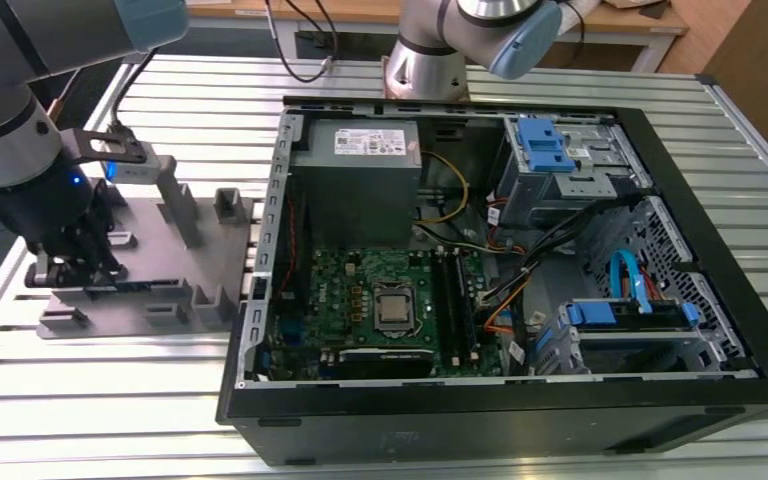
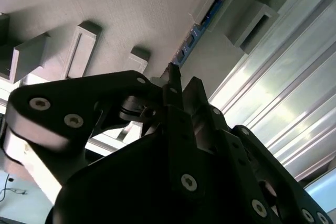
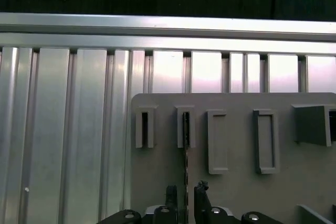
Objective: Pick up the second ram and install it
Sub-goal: 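Pick up the second ram and move it above second insertion slot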
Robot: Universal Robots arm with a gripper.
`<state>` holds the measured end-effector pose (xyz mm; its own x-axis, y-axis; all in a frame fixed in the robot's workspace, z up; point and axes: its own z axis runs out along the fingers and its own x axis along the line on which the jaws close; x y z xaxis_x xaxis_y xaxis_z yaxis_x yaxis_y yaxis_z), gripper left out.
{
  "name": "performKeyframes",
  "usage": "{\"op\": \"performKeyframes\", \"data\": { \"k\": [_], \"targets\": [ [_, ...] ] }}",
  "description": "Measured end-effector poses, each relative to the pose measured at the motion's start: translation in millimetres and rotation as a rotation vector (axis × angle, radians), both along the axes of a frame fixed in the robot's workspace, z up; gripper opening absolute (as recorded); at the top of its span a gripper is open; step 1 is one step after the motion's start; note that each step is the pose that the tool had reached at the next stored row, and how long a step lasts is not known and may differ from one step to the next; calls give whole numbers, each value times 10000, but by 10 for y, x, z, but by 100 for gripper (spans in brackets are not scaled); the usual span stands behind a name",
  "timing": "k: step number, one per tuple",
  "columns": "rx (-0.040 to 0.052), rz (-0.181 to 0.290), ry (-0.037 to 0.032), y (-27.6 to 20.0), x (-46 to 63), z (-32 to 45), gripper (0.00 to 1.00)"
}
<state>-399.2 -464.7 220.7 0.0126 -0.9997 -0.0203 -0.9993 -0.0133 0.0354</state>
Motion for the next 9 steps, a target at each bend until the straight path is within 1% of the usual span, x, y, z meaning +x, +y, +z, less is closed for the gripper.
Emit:
{"op": "performKeyframes", "data": {
  "k": [1, 6, 9],
  "targets": [
    [4, 0, 0, 0, 0, 0, 30],
    [15, 0, -1, 0, 0, -4, 30],
    [15, 0, 7, 0, 0, -47, 30]
  ]
}}
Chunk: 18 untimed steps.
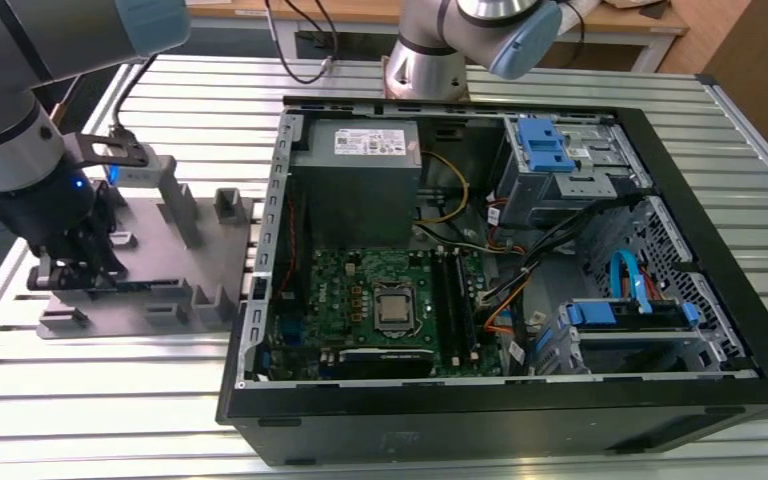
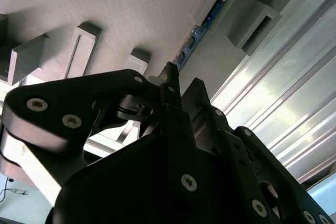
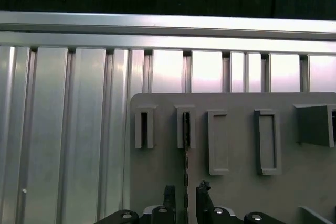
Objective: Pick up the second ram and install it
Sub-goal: 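Pick up the second ram and move it above second insertion slot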
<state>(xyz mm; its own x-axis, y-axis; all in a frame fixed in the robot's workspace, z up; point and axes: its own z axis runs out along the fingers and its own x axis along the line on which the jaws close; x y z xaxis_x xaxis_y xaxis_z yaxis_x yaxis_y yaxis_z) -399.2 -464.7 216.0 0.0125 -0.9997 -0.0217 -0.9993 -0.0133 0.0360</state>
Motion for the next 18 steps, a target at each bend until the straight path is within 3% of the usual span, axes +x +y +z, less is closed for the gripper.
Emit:
{"op": "performKeyframes", "data": {
  "k": [13, 18],
  "targets": [
    [129, 3, 0, 1, 0, -234, 30],
    [128, 3, 2, 1, 0, -246, 30]
  ]
}}
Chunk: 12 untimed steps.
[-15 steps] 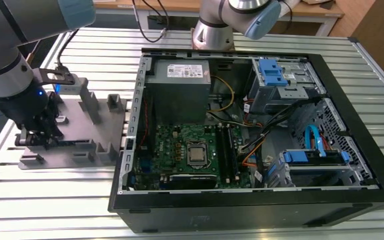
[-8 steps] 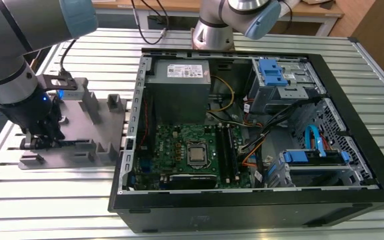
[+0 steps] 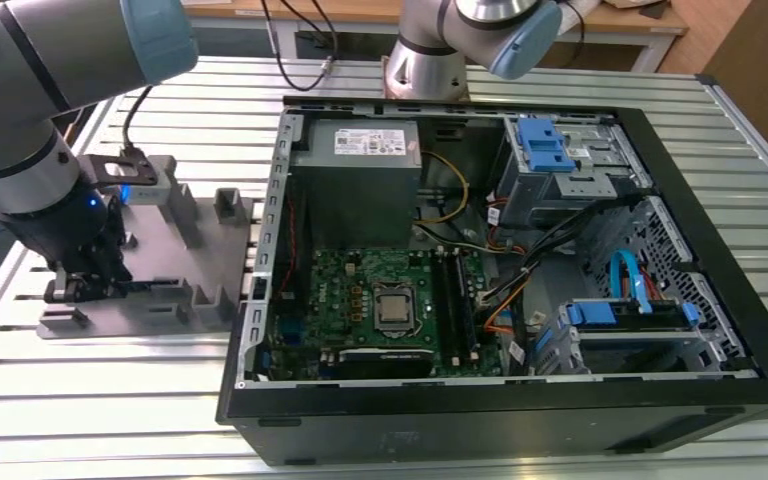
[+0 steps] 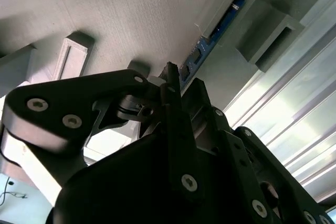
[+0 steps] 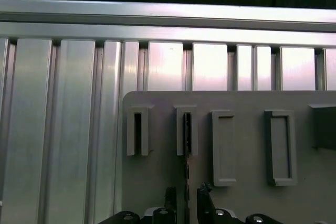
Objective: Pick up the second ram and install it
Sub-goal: 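Pick up the second ram and move it above second insertion slot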
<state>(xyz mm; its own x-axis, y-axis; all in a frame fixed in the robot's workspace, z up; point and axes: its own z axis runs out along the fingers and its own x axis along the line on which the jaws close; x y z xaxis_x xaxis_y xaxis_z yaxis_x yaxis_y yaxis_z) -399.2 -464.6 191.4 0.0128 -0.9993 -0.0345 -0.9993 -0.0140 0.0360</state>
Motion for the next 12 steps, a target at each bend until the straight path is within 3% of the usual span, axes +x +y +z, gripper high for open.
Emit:
{"op": "performKeyframes", "data": {
  "k": [5, 7, 12],
  "targets": [
    [-1, 1, -1, 0, 0, -1, 28],
    [-2, 0, -1, 0, 0, -1, 16],
    [-4, 0, -1, 0, 0, -1, 14]
  ]
}}
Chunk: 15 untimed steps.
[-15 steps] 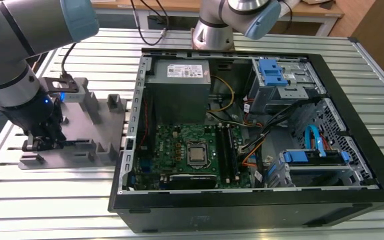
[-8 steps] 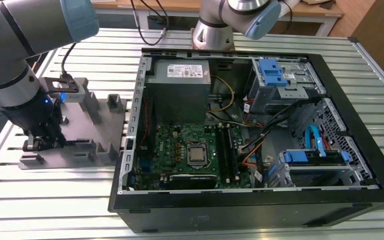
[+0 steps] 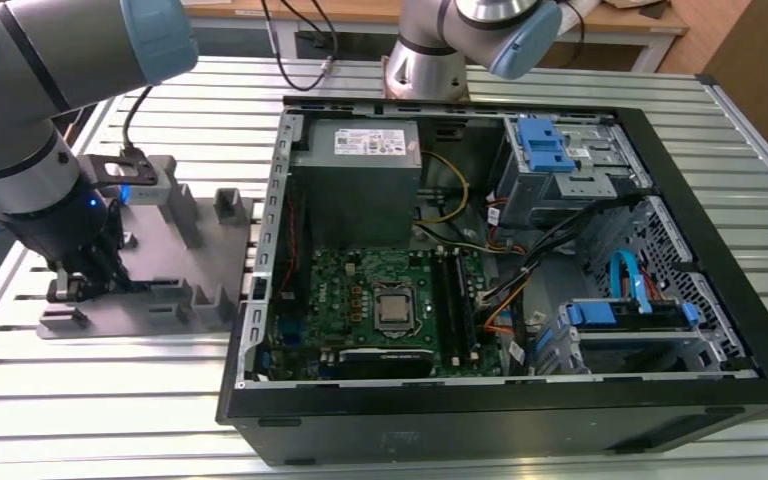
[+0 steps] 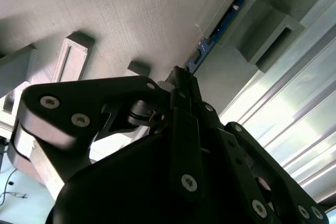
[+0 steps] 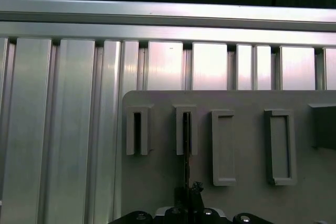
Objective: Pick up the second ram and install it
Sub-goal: 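Pick up the second ram and move it above second insertion slot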
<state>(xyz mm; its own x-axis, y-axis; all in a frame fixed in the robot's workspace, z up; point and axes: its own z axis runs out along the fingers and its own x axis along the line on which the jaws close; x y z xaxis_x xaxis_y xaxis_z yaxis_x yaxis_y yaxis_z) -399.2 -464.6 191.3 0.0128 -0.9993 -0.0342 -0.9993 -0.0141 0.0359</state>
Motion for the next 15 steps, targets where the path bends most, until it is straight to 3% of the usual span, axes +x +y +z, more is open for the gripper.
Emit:
{"op": "performKeyframes", "data": {
  "k": [9, 15],
  "targets": [
    [-2, 0, -3, 0, 0, 0, 14],
    [-2, 0, -3, 0, 0, 51, 14]
  ]
}}
